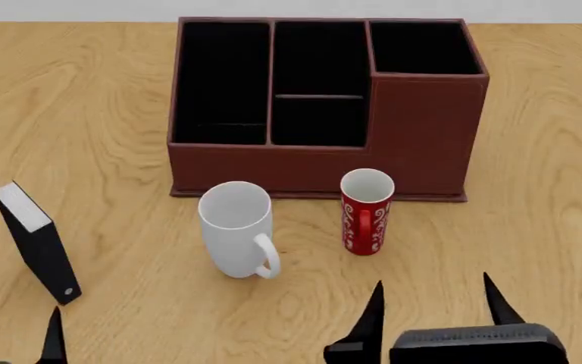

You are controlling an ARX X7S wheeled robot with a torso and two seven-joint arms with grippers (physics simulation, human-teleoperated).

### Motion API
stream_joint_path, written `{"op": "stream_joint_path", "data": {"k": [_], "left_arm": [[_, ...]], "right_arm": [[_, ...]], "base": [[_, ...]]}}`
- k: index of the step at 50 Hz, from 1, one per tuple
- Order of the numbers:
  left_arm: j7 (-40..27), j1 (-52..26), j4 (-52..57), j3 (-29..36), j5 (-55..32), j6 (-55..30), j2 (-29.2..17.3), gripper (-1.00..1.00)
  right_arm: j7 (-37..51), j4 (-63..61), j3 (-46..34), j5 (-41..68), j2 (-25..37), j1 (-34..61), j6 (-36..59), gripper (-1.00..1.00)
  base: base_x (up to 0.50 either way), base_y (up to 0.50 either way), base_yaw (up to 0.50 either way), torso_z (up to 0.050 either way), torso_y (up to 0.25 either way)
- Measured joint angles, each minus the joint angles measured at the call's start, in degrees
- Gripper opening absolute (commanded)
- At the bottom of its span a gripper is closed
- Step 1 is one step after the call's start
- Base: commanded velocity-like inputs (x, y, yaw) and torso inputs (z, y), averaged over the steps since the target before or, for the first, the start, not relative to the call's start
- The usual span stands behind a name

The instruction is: Pick up the white mug and place it to the right of the caddy.

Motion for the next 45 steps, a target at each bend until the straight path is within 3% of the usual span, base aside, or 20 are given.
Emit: {"op": "stream_joint_path", "data": {"k": [12,32,45], "left_arm": [[-0.9,0.7,10.7,-1.9,-1.6,-7.2,-2.2,1.0],[-2.2,0.7,22.7,-5.3,-2.7,-15.0,-5.7,1.0],[-2.6,-1.1,24.1,-5.9,-3.7,-17.1,-6.6,1.0]], "right_arm": [[-2.6,-11.9,-2.1,-4.4,1.5,4.0,13.3,1.0],[-25.5,-17.2,-3.6,-31.8,-7.1,9.2,19.9,1.0],[-28.2,-17.8,-3.6,-35.3,-8.4,11.2,21.6,1.0]], "base": [[0.0,0.0,0.0,0.0,0.0],[0.0,0.0,0.0,0.0,0.0],[0.0,-0.41,0.0,0.0,0.0]]}}
